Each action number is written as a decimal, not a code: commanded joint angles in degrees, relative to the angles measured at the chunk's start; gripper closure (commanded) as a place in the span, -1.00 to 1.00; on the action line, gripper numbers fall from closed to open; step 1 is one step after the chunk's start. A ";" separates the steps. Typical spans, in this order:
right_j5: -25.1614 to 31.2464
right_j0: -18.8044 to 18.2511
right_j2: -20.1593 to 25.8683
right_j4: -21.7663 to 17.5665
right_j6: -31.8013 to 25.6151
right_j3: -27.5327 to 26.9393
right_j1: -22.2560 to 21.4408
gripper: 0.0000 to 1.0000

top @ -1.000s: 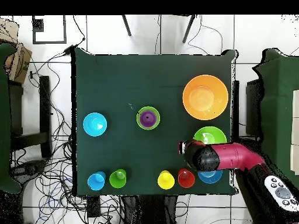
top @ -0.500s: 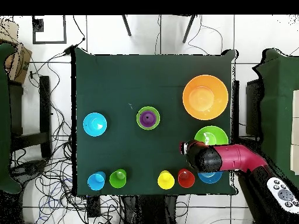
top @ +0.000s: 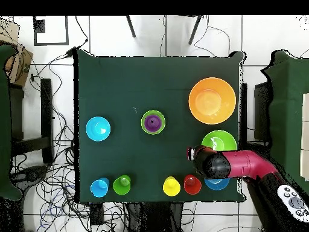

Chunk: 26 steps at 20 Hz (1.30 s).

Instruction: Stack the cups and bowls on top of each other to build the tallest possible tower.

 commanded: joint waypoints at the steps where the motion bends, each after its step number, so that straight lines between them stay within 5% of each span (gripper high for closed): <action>1: 0.62 -0.71 1.59 -3.83 -7.94 -2.51 2.71 -1.00; 26: -0.75 3.25 1.10 -2.73 -2.69 1.33 -2.25 -1.00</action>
